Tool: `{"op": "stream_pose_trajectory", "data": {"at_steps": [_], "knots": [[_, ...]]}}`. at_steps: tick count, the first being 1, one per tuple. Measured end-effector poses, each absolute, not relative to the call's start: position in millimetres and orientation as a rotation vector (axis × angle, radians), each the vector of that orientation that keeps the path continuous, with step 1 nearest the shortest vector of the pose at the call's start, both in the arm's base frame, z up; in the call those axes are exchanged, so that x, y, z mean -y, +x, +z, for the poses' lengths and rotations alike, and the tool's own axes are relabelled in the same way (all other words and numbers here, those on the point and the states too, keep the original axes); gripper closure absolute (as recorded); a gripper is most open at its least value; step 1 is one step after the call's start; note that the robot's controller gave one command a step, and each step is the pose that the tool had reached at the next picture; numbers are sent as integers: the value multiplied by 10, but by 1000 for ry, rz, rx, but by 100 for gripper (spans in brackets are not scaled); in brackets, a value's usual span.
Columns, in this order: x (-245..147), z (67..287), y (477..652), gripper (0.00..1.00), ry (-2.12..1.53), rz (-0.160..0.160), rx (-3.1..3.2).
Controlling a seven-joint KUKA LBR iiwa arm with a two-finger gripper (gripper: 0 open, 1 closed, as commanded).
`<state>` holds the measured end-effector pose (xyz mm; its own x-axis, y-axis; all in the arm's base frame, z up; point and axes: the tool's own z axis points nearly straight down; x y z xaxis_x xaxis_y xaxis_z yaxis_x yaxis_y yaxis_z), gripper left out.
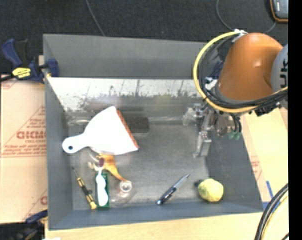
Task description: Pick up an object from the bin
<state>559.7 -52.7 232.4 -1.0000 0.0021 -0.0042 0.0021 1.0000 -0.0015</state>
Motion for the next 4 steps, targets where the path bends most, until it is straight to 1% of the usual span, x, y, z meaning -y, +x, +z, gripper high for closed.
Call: {"op": "stream_pose_trajectory", "data": {"at_steps": [1, 2, 3, 4], "knots": [[412, 1397, 5318, 0, -381, -4, -3112], [386, 1606, 4957, 0, -677, -7, -3057], [269, 1216, 5093, 0, -840, -2, -3028], [191, 696, 5165, 0, -1450, -10, -2780]]}}
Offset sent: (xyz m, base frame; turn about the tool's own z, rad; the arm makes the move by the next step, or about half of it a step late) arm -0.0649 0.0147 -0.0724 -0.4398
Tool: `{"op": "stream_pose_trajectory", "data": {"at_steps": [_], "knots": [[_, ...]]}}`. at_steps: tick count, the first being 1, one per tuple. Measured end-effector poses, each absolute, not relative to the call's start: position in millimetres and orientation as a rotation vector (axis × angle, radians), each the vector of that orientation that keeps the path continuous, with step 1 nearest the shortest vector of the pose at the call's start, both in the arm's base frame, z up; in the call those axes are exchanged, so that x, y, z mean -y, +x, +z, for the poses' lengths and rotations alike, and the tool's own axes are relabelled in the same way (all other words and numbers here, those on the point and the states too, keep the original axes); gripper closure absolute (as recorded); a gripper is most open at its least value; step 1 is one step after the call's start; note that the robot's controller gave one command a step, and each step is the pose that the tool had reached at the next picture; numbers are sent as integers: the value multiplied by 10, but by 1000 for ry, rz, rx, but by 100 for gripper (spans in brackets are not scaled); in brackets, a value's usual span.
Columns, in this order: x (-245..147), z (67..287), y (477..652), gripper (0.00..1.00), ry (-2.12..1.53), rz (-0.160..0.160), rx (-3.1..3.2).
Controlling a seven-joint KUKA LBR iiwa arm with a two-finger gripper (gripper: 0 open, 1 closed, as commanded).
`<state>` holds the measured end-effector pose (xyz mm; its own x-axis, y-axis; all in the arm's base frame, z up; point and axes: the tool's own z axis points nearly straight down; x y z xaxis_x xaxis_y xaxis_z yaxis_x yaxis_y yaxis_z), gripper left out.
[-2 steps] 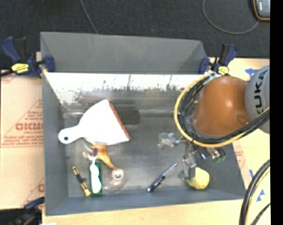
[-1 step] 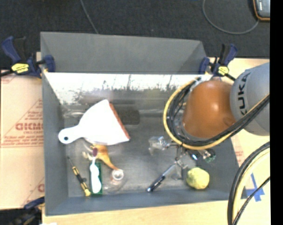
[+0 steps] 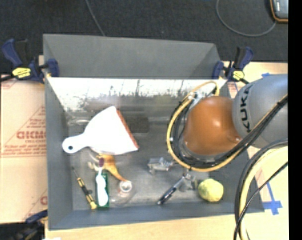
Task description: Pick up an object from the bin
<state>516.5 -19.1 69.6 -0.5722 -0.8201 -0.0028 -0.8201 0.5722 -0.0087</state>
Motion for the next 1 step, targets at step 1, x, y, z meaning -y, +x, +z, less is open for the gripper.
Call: {"op": "stream_pose_trajectory", "data": {"at_steps": [1], "knots": [[142, 707, 5360, 100, -1239, -5, -2879]]}}
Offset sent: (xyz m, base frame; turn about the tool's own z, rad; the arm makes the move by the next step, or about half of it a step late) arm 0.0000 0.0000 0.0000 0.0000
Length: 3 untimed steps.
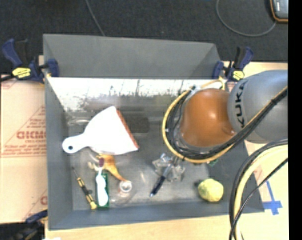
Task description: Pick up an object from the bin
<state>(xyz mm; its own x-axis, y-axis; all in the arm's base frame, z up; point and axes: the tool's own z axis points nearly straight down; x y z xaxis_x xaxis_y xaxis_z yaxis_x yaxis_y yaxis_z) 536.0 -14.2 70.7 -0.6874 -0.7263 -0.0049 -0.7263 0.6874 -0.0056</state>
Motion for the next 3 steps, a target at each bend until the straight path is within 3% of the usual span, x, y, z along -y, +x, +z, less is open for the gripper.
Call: {"op": "stream_pose_trajectory", "data": {"at_steps": [1, 3], "knots": [[138, 707, 5368, 100, -1233, -5, -2881], [142, 924, 5371, 100, -1229, -7, -2879]]}}
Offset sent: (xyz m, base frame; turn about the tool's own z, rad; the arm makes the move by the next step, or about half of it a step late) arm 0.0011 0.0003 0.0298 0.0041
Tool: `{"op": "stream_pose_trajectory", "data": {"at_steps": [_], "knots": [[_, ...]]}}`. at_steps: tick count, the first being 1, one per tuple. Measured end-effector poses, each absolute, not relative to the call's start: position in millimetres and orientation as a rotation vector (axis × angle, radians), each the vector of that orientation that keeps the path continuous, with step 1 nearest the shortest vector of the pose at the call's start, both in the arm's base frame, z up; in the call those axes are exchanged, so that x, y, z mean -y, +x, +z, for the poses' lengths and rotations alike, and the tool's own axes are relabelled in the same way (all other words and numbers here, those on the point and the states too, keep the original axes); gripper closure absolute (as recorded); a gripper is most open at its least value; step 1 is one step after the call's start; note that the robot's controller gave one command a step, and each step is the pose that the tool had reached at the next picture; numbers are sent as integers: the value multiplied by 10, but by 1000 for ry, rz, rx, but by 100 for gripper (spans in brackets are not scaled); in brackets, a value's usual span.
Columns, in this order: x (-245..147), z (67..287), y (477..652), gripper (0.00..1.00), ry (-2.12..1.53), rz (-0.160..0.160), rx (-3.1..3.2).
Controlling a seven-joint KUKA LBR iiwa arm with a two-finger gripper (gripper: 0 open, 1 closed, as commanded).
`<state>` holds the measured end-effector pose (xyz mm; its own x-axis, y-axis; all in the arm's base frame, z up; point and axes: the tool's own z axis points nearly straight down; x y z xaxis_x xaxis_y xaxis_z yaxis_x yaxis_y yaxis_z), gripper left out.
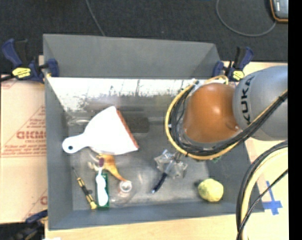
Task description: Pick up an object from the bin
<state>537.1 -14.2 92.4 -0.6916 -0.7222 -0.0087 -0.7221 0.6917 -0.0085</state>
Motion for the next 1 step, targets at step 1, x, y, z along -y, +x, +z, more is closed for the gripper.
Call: {"op": "stream_pose_trajectory", "data": {"at_steps": [1], "knots": [[139, 1212, 5344, 100, -1231, 1, -2889]]}}
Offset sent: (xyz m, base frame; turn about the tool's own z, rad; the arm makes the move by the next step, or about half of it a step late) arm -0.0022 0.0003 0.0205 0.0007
